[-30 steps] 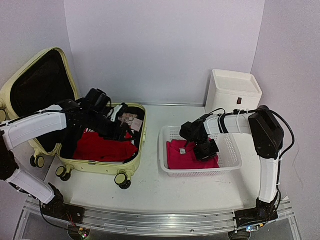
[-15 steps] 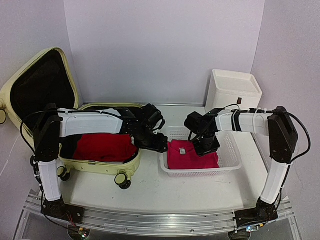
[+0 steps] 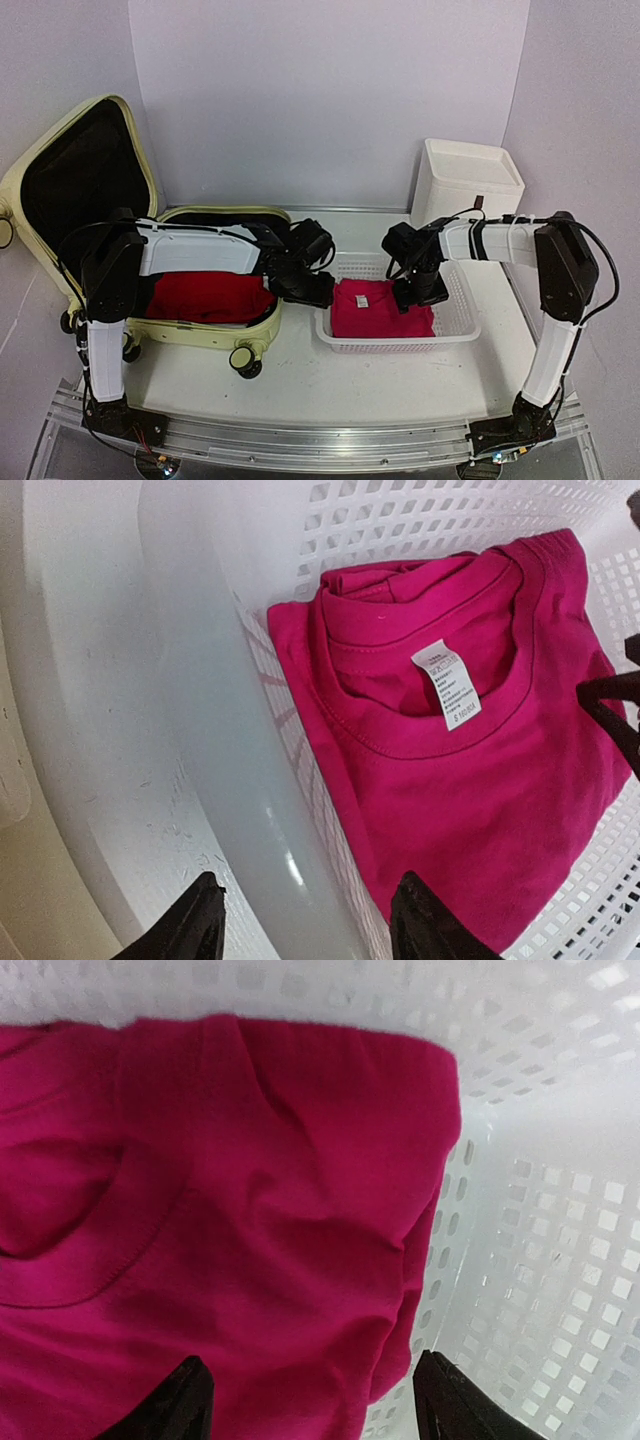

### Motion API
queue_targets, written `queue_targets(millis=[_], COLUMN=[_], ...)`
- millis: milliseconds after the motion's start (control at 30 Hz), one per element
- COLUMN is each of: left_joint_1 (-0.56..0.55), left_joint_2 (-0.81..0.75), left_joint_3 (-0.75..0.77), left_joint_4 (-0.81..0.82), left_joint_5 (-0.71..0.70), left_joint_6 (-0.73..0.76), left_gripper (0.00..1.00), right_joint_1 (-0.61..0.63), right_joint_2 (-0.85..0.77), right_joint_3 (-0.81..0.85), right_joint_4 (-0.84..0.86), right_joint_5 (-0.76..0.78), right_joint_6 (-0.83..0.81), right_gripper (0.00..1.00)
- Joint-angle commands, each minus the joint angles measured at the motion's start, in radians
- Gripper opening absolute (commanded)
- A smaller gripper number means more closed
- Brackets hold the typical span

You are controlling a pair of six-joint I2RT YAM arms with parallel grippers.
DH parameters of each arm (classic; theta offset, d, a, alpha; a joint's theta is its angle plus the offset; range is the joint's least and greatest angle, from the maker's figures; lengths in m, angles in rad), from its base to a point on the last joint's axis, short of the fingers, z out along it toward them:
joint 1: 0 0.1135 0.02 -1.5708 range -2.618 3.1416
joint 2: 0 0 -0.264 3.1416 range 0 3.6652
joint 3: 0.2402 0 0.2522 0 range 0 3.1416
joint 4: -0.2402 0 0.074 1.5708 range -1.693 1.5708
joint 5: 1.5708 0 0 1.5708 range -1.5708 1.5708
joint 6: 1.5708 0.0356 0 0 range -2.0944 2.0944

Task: Open, take out, and arrange the luggage

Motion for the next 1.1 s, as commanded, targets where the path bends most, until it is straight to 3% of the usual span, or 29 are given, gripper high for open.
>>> queue_targets(millis=[0,433,667,833,1067], left_joint_1=[0.004,0.005,0.005,0.005,0.005], left_joint_2=[-0.002,-0.063,-0.064,-0.058,-0.104], left_joint_3=[0.006,-0.073,-0.069,-0.038,0.007], left_joint_4=[-0.023,-0.038,-0.045,-0.044,-0.045], left_joint_5=[-0.098,-0.192,-0.187,-0.127,-0.001], left_joint_6=[-0.011,-0.031,-0.017,0.021,0.08], left_gripper=[0.52,0.49,0.49,0.5,0.62], right_joint_1=[0.005,0.001,-0.001,0.001,0.016], right_joint_2=[0.021,-0.002,-0.039,-0.1,-0.14], right_joint_3=[-0.065,-0.134,-0.117,-0.034,0.081], right_joint_4=[0.006,-0.157,-0.188,-0.155,-0.106], right_joint_5=[0.007,0.218,0.235,0.098,-0.089], right_joint_6=[0.014,0.079,0.084,0.024,0.002], right_gripper=[0.71,0.71,0.69,0.68,0.71])
